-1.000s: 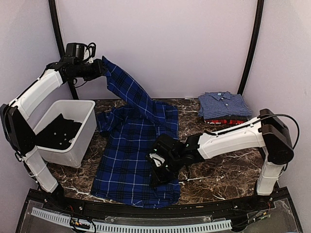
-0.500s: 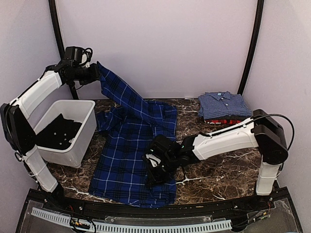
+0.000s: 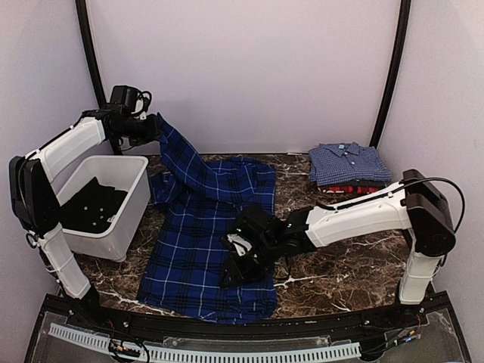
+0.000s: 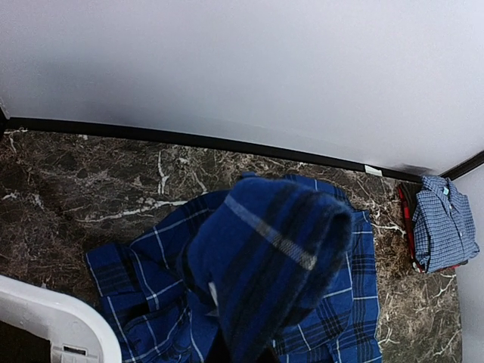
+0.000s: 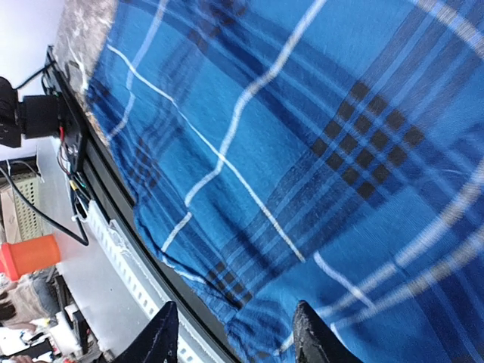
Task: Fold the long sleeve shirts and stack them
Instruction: Fold the flattened shirt at the center of the board, then smooth out the 1/3-folded shirt at the center of the board.
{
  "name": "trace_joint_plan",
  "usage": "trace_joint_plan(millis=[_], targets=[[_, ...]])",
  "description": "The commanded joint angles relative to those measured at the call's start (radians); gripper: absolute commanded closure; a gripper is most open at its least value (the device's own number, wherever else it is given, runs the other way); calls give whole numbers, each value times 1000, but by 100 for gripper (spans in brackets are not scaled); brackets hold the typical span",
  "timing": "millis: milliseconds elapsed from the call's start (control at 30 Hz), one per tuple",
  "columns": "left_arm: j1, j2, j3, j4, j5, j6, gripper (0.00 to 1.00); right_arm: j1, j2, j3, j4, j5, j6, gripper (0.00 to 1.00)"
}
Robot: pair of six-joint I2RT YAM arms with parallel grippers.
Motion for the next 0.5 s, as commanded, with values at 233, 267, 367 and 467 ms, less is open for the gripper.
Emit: trace_joint_plan(millis=[233, 267, 367, 467], targets=[[5, -4, -10, 9, -9, 11, 100, 73, -297, -200, -188, 345, -27, 57], [5, -1, -11, 9, -8, 10, 100, 90, -310, -216, -193, 361, -19, 57], [4, -1, -13, 12, -6, 8, 100, 134, -342, -257, -204, 415, 10, 60], [5, 1, -13, 14, -3, 8, 100, 167, -348, -278, -223, 475, 29, 63]])
